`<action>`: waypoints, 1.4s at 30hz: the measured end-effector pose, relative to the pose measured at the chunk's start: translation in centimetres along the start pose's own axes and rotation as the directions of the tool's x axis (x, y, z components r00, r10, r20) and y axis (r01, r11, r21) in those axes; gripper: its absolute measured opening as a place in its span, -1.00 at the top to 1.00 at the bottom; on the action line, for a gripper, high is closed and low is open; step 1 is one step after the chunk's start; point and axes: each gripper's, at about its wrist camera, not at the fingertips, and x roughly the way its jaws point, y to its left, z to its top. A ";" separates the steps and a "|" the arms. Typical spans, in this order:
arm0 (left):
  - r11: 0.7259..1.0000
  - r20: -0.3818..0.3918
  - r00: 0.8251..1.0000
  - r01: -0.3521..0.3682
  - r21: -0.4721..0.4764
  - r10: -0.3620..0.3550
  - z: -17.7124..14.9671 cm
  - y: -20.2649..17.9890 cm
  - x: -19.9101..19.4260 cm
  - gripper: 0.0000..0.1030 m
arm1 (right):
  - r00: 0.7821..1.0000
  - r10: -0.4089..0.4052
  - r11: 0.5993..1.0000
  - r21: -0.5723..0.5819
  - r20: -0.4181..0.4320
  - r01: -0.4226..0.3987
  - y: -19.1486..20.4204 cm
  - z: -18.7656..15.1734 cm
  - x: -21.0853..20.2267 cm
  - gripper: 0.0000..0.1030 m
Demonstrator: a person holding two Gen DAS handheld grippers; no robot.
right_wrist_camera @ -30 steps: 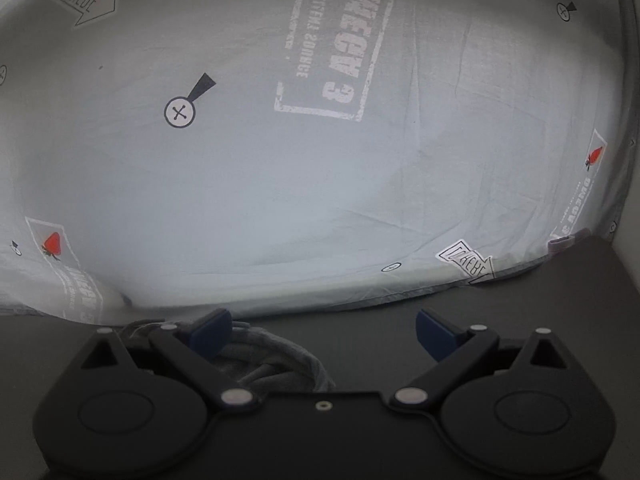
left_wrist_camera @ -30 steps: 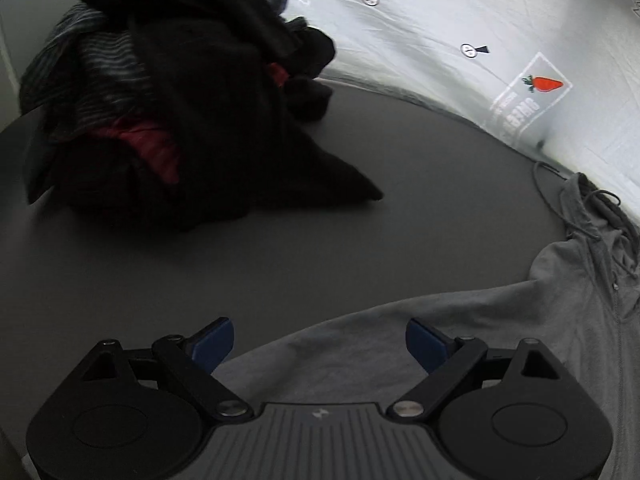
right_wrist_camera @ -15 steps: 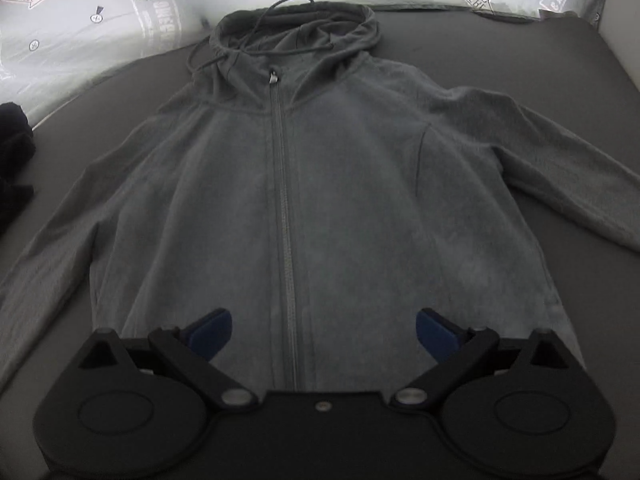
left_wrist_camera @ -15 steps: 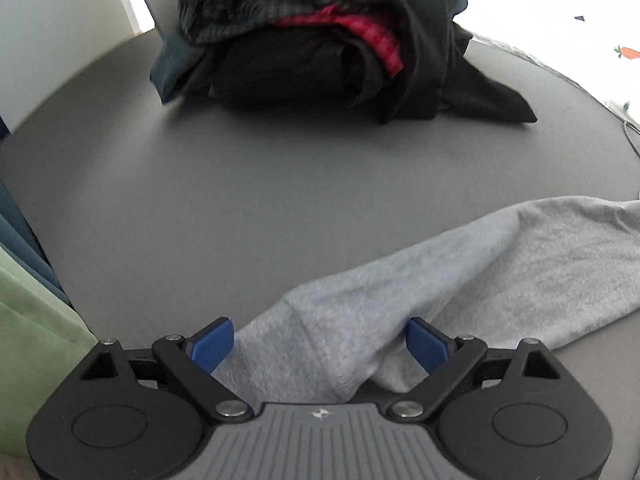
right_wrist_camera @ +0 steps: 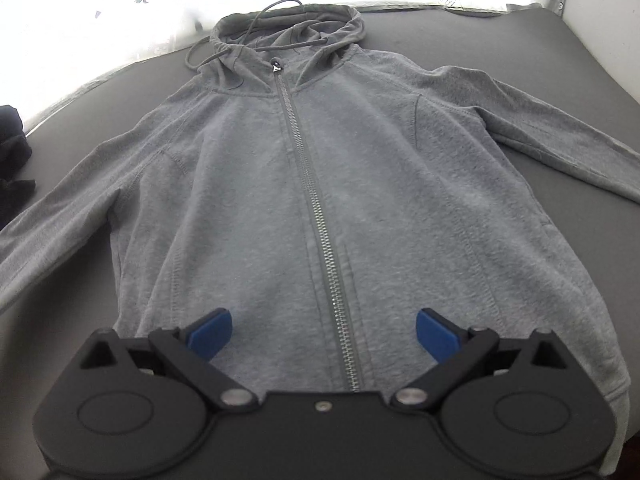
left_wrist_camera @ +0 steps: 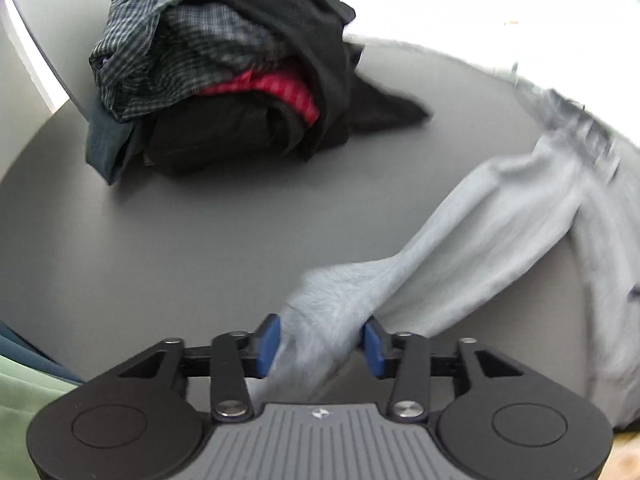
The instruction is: Fold clothes
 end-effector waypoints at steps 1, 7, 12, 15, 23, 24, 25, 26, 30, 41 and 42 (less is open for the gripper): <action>0.999 -0.038 0.999 -0.026 0.019 0.026 -0.5 0.2 0.9 0.01 | 1.000 0.000 1.000 0.010 0.000 0.000 0.1 0.0 0.2 -0.94; 0.975 -0.047 0.997 0.050 -0.217 -0.061 -3.5 3.7 3.6 -0.13 | 1.000 -0.017 1.000 0.009 -0.016 0.017 0.8 -1.2 0.4 -0.94; 0.946 -0.054 0.997 0.029 -0.321 -0.049 -4.0 4.4 6.4 -0.16 | 0.999 -0.026 1.000 0.009 -0.031 0.026 0.9 -1.4 0.4 -0.94; 0.975 -0.059 0.998 -0.040 -0.220 0.027 -3.8 3.0 7.5 -0.55 | 0.999 -0.033 0.999 0.000 -0.036 0.033 1.0 -1.5 0.6 -0.96; 0.991 -0.015 0.999 -0.044 -0.123 0.043 -0.3 -1.5 6.5 -0.60 | 0.999 -0.005 1.000 0.003 -0.042 0.005 0.4 -1.5 0.2 -0.97; 0.994 -0.002 0.999 -0.042 -0.104 0.042 0.3 -2.3 6.2 -0.60 | 0.999 0.005 1.000 0.013 -0.039 -0.004 0.0 -1.5 -0.1 -0.97; 0.996 0.011 0.999 -0.039 -0.085 0.040 0.9 -3.1 6.0 -0.60 | 0.999 0.014 1.000 0.018 -0.032 -0.013 -0.4 -1.5 -0.4 -0.94; 0.998 0.029 0.999 -0.029 -0.056 0.031 1.9 -4.8 6.0 -0.61 | 0.999 0.023 0.999 0.023 -0.024 -0.023 -0.9 -1.4 -0.8 -0.92; 0.998 0.083 0.995 0.062 -0.003 -0.062 5.8 -12.3 6.8 -0.61 | 1.000 0.005 1.000 -0.023 0.019 -0.004 -2.8 0.0 -1.5 -0.67; 0.909 0.039 0.929 0.352 0.224 -0.369 15.5 -35.2 11.4 -0.63 | 0.986 -0.035 0.948 -0.308 0.164 0.085 -3.2 12.4 4.6 -0.10; 0.908 0.047 0.931 0.342 0.240 -0.363 16.5 -36.2 11.8 -0.63 | 0.983 -0.028 0.939 -0.331 0.182 0.088 -2.6 13.8 5.5 -0.07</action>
